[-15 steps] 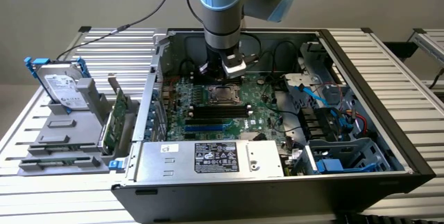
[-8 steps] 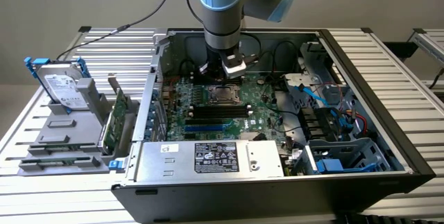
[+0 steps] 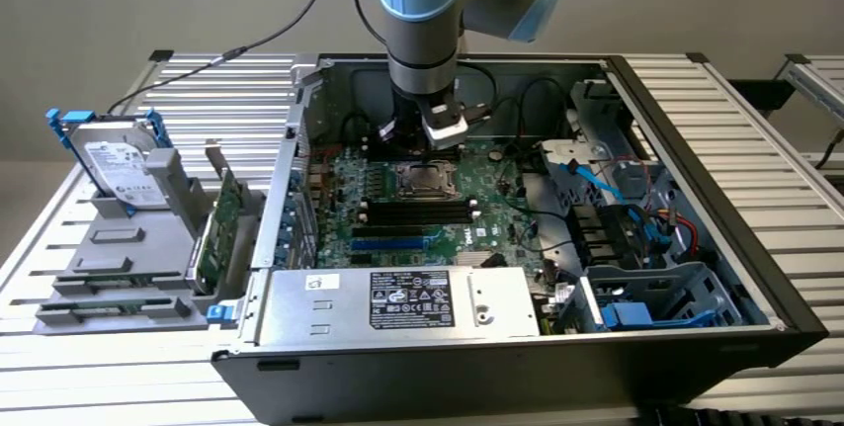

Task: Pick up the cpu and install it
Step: 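Install the first cpu locking lever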

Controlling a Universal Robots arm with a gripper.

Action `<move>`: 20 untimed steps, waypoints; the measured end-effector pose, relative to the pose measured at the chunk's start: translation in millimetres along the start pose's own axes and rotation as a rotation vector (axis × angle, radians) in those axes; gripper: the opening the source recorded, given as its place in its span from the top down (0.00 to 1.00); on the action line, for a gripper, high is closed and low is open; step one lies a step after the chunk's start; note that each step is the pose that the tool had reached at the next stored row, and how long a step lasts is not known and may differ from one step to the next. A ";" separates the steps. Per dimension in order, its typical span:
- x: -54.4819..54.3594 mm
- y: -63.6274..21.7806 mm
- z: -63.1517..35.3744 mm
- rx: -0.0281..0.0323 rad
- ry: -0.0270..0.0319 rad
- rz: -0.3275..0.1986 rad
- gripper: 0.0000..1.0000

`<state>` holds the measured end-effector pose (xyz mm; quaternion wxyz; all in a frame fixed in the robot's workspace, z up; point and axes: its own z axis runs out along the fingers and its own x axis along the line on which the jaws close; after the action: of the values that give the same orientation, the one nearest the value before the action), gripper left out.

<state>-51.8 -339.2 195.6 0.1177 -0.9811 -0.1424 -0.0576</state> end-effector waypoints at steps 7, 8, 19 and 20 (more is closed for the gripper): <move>0.1 0.0 0.1 -0.0014 0.0024 0.010 0.89; 0.1 0.0 0.1 -0.0017 0.0027 0.012 0.89; 0.2 -0.2 0.1 -0.0046 0.0064 0.030 0.89; 0.2 -0.3 0.1 -0.0048 0.0066 0.031 0.89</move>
<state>-51.6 -338.8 195.6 0.1167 -0.9833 -0.1268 -0.0594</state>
